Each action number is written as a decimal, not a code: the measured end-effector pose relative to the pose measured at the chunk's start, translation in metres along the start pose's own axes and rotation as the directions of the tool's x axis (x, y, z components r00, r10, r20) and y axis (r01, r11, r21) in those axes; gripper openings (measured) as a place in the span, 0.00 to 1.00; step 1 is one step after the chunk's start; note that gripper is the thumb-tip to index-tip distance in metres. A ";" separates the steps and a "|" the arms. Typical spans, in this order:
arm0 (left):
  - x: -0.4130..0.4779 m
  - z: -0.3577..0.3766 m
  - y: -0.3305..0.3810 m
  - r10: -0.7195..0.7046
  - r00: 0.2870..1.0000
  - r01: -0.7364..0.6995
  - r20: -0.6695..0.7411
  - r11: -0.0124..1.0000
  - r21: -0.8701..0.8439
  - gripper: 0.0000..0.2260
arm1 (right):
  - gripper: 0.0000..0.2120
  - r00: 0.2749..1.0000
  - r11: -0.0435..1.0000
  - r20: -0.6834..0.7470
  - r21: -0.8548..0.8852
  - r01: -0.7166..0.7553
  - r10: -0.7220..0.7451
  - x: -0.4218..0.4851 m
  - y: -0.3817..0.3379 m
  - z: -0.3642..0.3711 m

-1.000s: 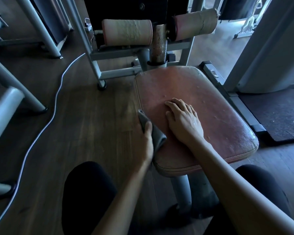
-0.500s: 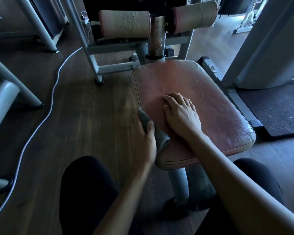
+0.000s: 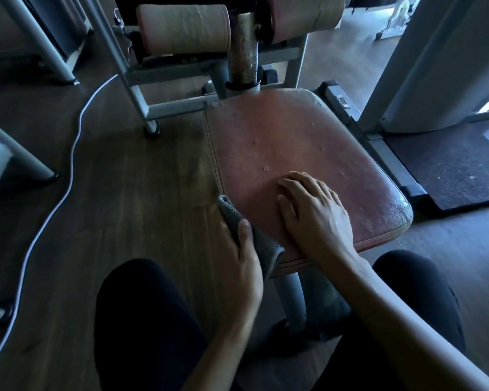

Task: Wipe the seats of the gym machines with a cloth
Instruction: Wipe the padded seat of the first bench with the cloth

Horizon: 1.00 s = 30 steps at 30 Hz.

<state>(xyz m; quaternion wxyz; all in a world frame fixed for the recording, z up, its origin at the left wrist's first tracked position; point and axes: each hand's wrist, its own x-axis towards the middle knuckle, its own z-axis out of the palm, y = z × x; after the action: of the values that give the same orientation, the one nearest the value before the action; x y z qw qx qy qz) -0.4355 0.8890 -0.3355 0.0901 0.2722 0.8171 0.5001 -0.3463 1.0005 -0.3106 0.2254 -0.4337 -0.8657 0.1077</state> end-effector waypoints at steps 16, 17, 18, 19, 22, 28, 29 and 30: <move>-0.016 0.009 0.021 0.257 0.958 -0.286 0.126 0.833 0.473 0.27 | 0.13 0.990 0.967 0.062 0.217 -0.136 0.125 0.004 0.005 -0.015; -0.015 0.010 0.026 0.293 0.937 -0.349 0.188 0.778 0.522 0.26 | 0.13 0.988 0.961 0.049 0.229 -0.154 0.147 0.004 0.010 -0.021; -0.014 0.013 0.030 0.319 0.914 -0.405 0.249 0.731 0.549 0.26 | 0.13 0.984 0.962 0.033 0.211 -0.176 0.173 0.004 0.016 -0.027; -0.012 0.017 0.033 0.352 0.889 -0.458 0.293 0.684 0.567 0.26 | 0.13 0.979 0.963 0.024 0.177 -0.202 0.201 0.004 0.023 -0.032; -0.005 0.042 0.046 0.411 0.823 -0.567 0.391 0.613 0.550 0.26 | 0.14 0.957 0.948 0.062 0.132 -0.290 0.284 0.010 0.048 -0.041; 0.023 0.077 0.086 0.328 0.760 -0.535 0.561 0.806 0.254 0.25 | 0.09 0.932 0.866 0.019 0.363 -0.345 0.363 0.020 0.055 -0.045; 0.035 0.070 0.091 0.290 0.764 -0.431 0.576 0.894 0.121 0.22 | 0.09 0.928 0.856 -0.010 0.389 -0.340 0.373 0.020 0.049 -0.046; 0.049 0.059 0.092 0.259 0.780 -0.319 0.569 0.948 0.007 0.20 | 0.10 0.932 0.863 -0.050 0.398 -0.311 0.359 0.019 0.040 -0.046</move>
<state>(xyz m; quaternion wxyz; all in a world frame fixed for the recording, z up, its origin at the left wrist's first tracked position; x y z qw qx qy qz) -0.4191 0.9931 -0.2784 0.2342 0.5334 0.7273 0.3629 -0.3059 1.0389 -0.2795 0.3360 -0.5309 -0.7236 0.2857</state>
